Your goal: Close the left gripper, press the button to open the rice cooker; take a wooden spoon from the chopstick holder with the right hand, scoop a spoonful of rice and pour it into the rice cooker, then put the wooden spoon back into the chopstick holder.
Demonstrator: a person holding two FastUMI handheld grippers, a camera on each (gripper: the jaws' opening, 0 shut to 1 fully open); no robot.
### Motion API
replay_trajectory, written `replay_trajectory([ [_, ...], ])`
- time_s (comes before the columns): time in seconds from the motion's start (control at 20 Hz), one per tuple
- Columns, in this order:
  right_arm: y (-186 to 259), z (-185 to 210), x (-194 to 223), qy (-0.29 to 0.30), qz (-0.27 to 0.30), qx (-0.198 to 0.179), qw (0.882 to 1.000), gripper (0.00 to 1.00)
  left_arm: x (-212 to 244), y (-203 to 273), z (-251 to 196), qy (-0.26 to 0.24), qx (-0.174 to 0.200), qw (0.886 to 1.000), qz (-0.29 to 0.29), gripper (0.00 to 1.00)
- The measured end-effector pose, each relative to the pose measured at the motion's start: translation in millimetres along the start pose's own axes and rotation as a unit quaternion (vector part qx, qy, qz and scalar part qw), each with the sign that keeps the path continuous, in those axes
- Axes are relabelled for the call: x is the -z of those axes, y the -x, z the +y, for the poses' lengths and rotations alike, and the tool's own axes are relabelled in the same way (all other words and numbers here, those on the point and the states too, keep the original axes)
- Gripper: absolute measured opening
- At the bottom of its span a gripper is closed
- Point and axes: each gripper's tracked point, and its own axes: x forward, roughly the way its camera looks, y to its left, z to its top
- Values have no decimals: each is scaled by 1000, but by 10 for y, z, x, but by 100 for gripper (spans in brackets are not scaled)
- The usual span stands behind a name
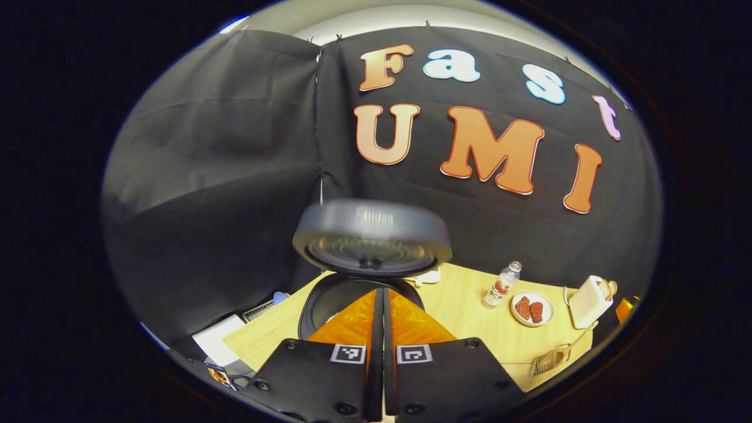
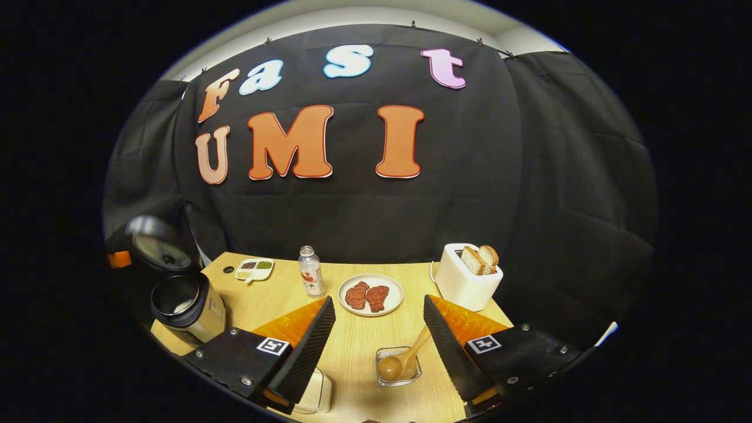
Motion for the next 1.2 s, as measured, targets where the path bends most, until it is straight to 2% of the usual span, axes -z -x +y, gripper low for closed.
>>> replay_trajectory([
  [0.05,-16,-33,42,0,4,0,1000,94,-48,69,-15,-15,0,1000,-16,6],
  [0.1,-28,-53,72,0,7,0,1000,94,-69,130,-43,-33,1,999,-26,11],
  [0.15,-53,-69,118,0,12,0,1000,94,-75,192,-126,-48,3,998,-30,6],
  [0.3,-123,-147,247,-2,28,0,1000,94,-160,350,-328,-67,24,996,-56,6],
  [0.4,-161,-202,317,-2,36,0,999,94,-99,424,-473,-77,44,995,-51,31],
  [0.55,-243,-305,465,-2,55,1,998,94,-142,526,-573,-92,52,992,-68,68],
  [0.6,-275,-354,537,-6,64,5,998,95,-160,571,-601,-100,51,991,-77,61],
  [0.7,-350,-445,664,-12,80,8,997,94,-198,661,-669,-112,50,988,-94,63],
  [0.85,-528,-600,911,-14,115,14,993,94,-183,804,-787,-116,54,986,-109,83],
  [0.9,-581,-613,1004,-18,131,9,991,94,-172,827,-811,-118,51,986,-110,73],
  [1.2,-997,-711,1416,-36,187,-10,982,89,-147,1004,-881,-135,30,985,-106,73],
])
